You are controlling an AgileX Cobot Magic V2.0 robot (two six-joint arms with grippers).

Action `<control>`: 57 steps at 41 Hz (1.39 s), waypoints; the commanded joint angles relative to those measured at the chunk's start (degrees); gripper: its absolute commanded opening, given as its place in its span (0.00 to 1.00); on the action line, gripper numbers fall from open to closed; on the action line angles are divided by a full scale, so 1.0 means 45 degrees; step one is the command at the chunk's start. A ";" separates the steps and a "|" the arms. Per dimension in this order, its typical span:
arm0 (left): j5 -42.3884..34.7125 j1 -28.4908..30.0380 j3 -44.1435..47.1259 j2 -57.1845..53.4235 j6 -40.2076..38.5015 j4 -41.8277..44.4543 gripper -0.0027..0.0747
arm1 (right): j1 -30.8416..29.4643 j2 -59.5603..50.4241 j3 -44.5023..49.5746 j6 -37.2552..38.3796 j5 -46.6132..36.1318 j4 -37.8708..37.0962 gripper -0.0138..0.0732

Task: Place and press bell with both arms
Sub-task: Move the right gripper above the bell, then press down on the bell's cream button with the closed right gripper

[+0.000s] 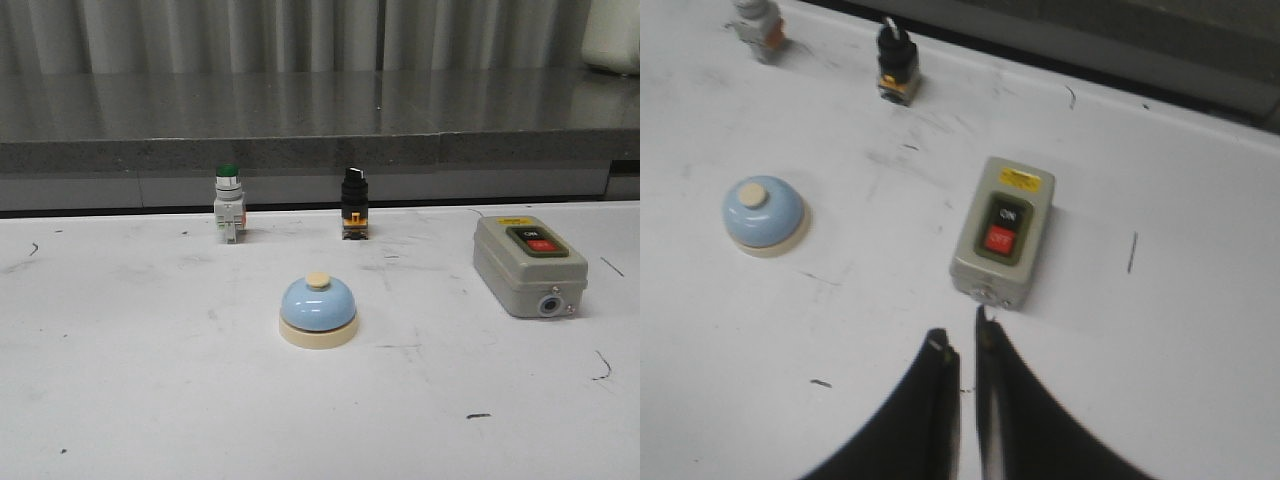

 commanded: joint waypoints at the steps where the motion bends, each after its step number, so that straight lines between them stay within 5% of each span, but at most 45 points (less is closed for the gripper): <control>1: -0.0781 0.0039 -0.0363 -0.0070 -0.0015 -0.0161 0.79 | 0.0710 0.0258 -0.1091 -0.0260 -0.0573 0.0099 0.12; 27: -0.0781 0.0039 -0.0363 -0.0070 -0.0015 -0.0161 0.79 | 0.4230 0.7477 -0.6747 -0.0767 0.2027 0.0077 0.10; 57: -0.0781 0.0039 -0.0363 -0.0070 -0.0015 -0.0161 0.79 | 0.4508 1.4403 -0.9852 -0.0767 0.0833 -0.0117 0.10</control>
